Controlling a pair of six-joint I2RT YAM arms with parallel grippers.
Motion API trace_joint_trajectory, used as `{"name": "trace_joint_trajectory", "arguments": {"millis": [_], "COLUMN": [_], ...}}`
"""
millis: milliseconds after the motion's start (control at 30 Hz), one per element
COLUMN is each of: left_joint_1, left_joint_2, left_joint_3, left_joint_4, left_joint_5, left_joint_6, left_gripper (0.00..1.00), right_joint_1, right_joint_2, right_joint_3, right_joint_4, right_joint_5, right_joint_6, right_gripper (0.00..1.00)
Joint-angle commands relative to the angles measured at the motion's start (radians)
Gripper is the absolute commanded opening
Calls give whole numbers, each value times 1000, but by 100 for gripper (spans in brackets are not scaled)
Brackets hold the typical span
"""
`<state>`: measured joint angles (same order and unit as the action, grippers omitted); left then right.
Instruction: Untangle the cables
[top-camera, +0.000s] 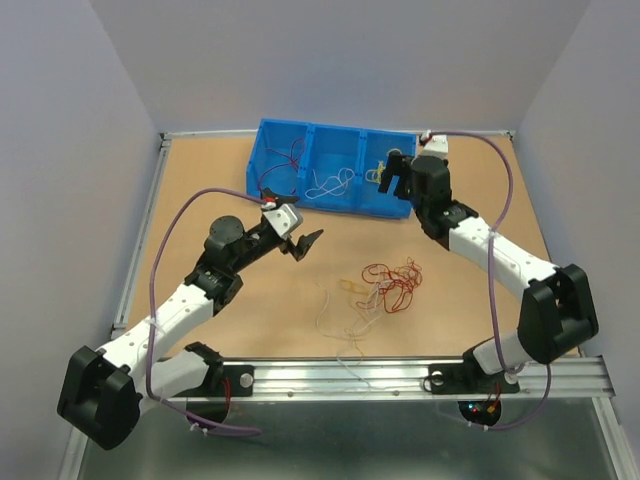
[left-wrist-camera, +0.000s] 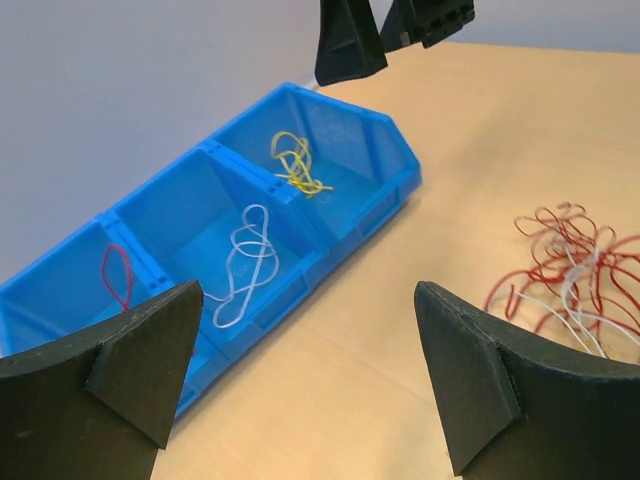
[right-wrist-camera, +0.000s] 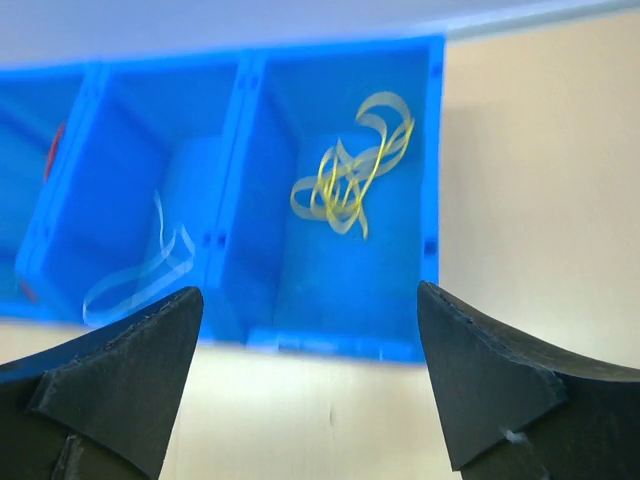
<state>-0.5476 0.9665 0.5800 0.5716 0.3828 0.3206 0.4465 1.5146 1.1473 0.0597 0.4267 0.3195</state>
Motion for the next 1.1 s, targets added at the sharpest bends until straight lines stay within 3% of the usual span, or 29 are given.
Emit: {"name": "trace_joint_trajectory", "arguments": {"millis": [0,233,433,733,1067], "left_joint_1": [3,-23,-136,-212,-259], "left_joint_2": [37,152,290,503,620], "left_joint_3": [70,135,195,294,345], "left_joint_4": [-35,-177,-286,-400,-475], "left_joint_5": [178,303,196,103,59], "left_joint_6": [54,187,265,308,348], "left_gripper": [98,98,95,86,84], "right_joint_1": [14,27,29,29,29], "right_joint_2": [-86,-374,-609,-859,-946], "right_joint_3": [-205,-582,-834,-991,-1037], "right_joint_4": [55,242,301,344,341], "right_joint_5": [-227,-341,-358,-358,-376], "right_joint_6": [29,93,151,187,197], "right_gripper": [91,88,88,91,91]}}
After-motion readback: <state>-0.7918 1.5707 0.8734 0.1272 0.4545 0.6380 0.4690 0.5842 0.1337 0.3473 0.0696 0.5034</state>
